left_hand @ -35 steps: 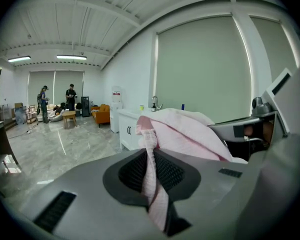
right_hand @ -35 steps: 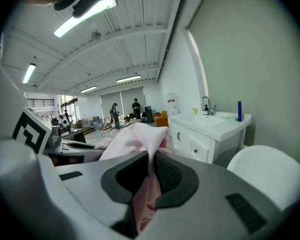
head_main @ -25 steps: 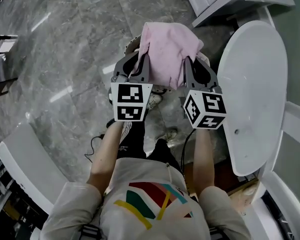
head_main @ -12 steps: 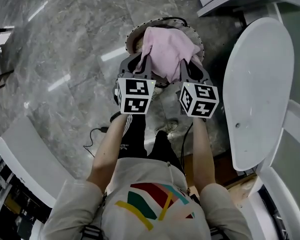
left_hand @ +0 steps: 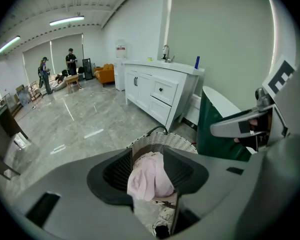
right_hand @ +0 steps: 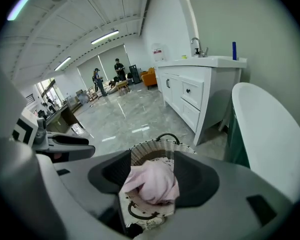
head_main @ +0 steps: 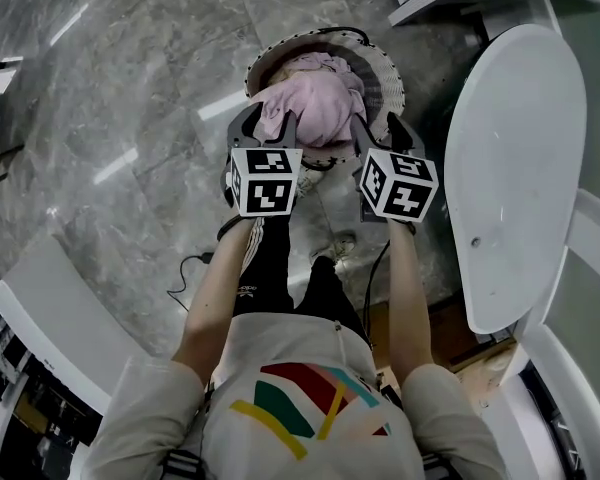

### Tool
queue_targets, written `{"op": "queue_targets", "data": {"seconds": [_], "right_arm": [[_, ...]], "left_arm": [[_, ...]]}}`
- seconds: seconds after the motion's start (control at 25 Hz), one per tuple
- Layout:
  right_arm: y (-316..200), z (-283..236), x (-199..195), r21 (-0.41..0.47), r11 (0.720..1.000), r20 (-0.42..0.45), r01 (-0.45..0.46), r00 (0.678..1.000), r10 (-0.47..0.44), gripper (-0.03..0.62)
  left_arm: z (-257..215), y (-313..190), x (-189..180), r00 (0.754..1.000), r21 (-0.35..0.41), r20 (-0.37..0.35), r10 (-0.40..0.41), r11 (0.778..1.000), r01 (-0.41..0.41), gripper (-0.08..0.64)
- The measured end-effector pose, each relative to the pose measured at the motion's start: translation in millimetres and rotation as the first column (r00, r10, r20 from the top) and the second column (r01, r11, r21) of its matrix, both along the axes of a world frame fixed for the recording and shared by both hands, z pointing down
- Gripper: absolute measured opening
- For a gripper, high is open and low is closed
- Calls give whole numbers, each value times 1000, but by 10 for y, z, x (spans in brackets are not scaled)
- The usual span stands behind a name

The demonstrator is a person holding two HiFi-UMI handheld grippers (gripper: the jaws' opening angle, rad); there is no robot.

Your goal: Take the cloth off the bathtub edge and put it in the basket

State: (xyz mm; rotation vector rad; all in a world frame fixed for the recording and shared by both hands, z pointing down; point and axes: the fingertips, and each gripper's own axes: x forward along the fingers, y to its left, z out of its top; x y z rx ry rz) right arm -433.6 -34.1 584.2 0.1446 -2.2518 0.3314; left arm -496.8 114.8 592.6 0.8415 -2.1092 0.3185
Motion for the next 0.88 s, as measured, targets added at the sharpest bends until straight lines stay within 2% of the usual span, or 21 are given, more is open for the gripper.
{"op": "queue_targets", "data": {"seconds": [0.2,0.48,0.72,0.8,0.88], "right_arm": [[58,29,84,-15,1000,-9,-3,1000,3,272],[185,-10,131,17,999,-21,34,999,-33,267],[152,-244,12,22,1000,41,15,999,-16,243],[116,-408,-27,30,1000,74,7,997,-9,208],[88,-681,-71,35,999,127,0,992,-5,104]], "left_arm": [[-33,38,3,1000,5,8,-1,1000,1,173],[-129,37,72,1000,17,14,1,1000,-1,173],[-369,-4,10,998,33,59,-2,999,0,173],[-533,-54,-8,998,53,66,3,999,-7,172],[-781,-107,-26,997,89,81,6,996,-14,129]]}}
